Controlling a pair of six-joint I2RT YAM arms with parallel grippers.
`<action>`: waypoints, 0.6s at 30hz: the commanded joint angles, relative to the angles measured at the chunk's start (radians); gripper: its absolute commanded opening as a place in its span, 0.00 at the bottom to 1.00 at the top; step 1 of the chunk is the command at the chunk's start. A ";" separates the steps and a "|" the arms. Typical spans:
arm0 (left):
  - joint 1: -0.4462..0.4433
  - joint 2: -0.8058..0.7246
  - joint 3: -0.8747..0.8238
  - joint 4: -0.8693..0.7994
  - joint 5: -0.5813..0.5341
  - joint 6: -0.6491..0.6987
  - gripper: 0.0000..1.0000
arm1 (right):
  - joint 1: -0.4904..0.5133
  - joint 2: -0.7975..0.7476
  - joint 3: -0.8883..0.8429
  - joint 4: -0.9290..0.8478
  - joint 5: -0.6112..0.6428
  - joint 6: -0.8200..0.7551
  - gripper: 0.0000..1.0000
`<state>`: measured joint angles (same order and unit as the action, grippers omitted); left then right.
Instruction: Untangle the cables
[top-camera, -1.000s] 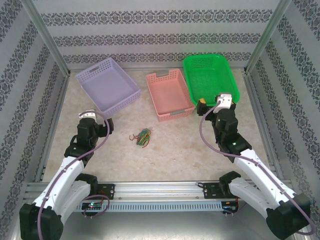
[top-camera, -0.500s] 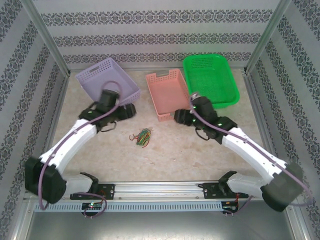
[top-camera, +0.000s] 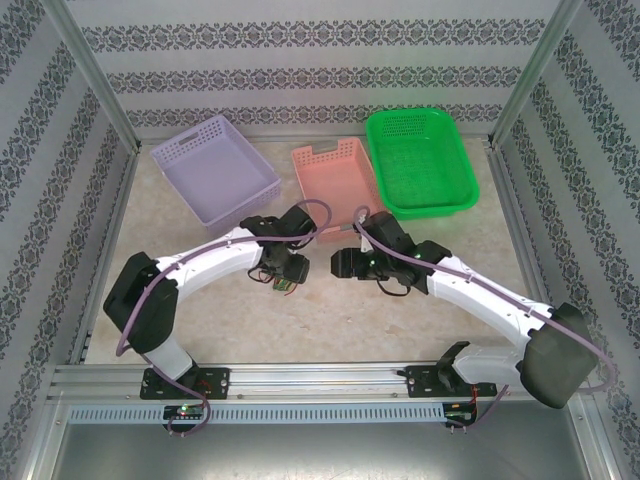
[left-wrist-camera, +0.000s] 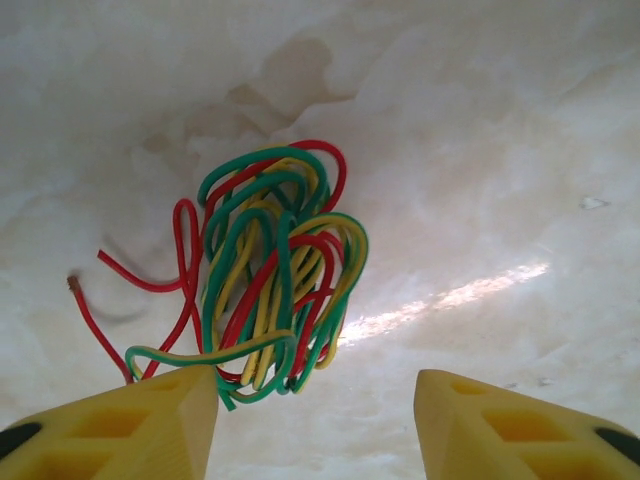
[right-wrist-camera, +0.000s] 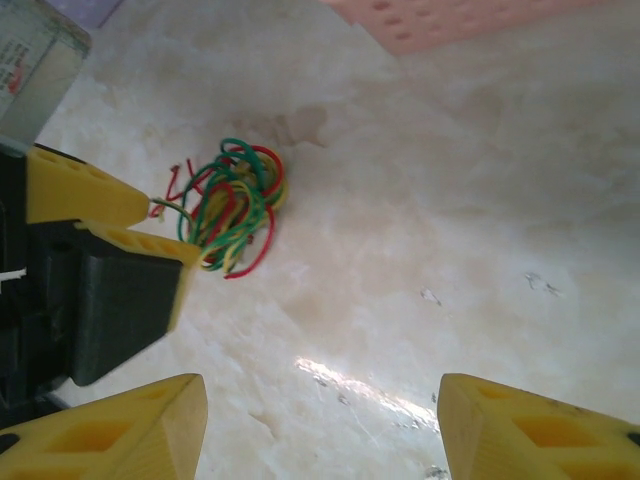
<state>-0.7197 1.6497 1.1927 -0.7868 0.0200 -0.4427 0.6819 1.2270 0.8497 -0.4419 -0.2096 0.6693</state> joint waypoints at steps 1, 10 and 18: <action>-0.031 -0.024 0.016 -0.081 -0.078 0.006 0.51 | -0.020 -0.049 -0.032 -0.004 -0.012 0.044 0.63; -0.044 -0.007 -0.020 -0.036 -0.049 -0.039 0.50 | -0.093 -0.095 -0.084 0.013 -0.039 0.067 0.63; -0.044 0.114 0.020 -0.003 -0.067 -0.025 0.54 | -0.097 -0.080 -0.086 0.014 -0.054 0.065 0.62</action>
<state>-0.7521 1.7199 1.1862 -0.8017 -0.0345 -0.4713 0.5907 1.1454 0.7765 -0.4374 -0.2428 0.7277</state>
